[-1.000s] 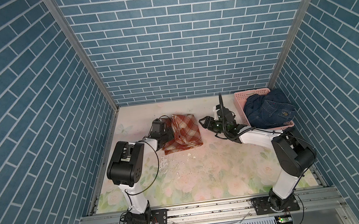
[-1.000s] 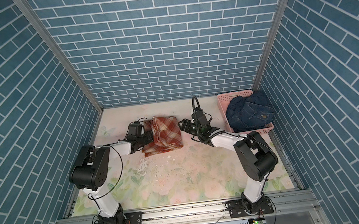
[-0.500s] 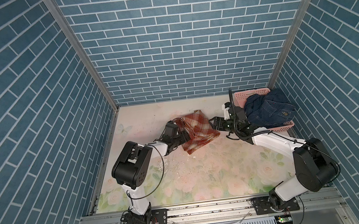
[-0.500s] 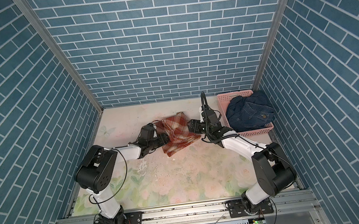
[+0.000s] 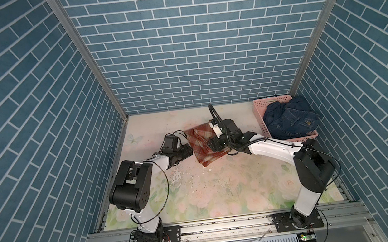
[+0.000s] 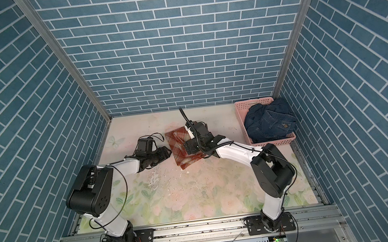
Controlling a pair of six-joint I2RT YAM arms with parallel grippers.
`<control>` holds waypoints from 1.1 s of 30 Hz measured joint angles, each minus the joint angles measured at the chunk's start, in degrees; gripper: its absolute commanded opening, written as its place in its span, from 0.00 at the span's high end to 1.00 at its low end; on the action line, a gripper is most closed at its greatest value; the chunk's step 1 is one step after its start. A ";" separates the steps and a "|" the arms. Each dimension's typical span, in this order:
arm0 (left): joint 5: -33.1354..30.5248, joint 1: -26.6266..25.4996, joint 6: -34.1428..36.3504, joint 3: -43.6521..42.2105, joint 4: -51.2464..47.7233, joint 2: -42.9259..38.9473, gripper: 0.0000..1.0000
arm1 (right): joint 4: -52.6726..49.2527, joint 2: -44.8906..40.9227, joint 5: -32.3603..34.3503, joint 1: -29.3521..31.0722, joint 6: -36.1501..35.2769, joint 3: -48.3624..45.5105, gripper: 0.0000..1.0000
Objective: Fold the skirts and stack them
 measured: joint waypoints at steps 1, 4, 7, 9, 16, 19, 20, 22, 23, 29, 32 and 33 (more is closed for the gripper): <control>0.48 0.33 -0.20 0.13 0.68 0.39 0.26 | -0.98 1.70 0.83 0.52 -0.42 1.88 0.18; 1.42 0.87 -0.44 0.79 1.77 1.36 0.26 | -3.48 6.36 2.93 1.99 -1.20 6.73 0.18; 2.23 1.25 -0.81 1.29 3.10 2.34 0.26 | -6.29 10.54 5.20 3.30 -1.77 11.23 0.17; 2.82 1.53 -1.20 1.57 4.11 3.06 0.26 | -7.80 13.29 6.82 4.28 -2.23 14.19 0.16; 4.35 2.64 -3.93 1.44 8.11 4.55 0.28 | -12.52 20.68 12.85 6.51 -2.60 21.03 0.16; 4.74 3.04 -5.09 0.83 9.62 4.61 0.28 | -13.68 24.04 16.11 6.93 -2.60 23.58 0.24; 4.90 3.17 -5.42 0.70 9.94 4.63 0.28 | -14.16 25.11 17.20 6.95 -2.78 24.15 0.34; 5.29 3.37 -5.84 0.42 10.51 4.66 0.29 | -14.71 26.47 19.06 6.91 -2.95 24.76 0.58; 5.49 3.48 -6.03 0.24 10.86 4.66 0.29 | -14.80 26.97 19.78 6.91 -2.58 25.03 0.77; 5.99 3.78 -6.73 -0.22 11.85 4.66 0.29 | -15.41 26.84 22.01 6.91 -2.16 25.94 1.00; 6.14 3.87 -6.93 -0.57 12.48 4.72 0.32 | -15.78 26.05 21.92 6.91 -2.19 25.92 1.00; 6.14 3.91 -7.04 -0.70 12.72 4.81 0.36 | -15.89 25.49 21.86 6.91 -2.19 25.88 1.00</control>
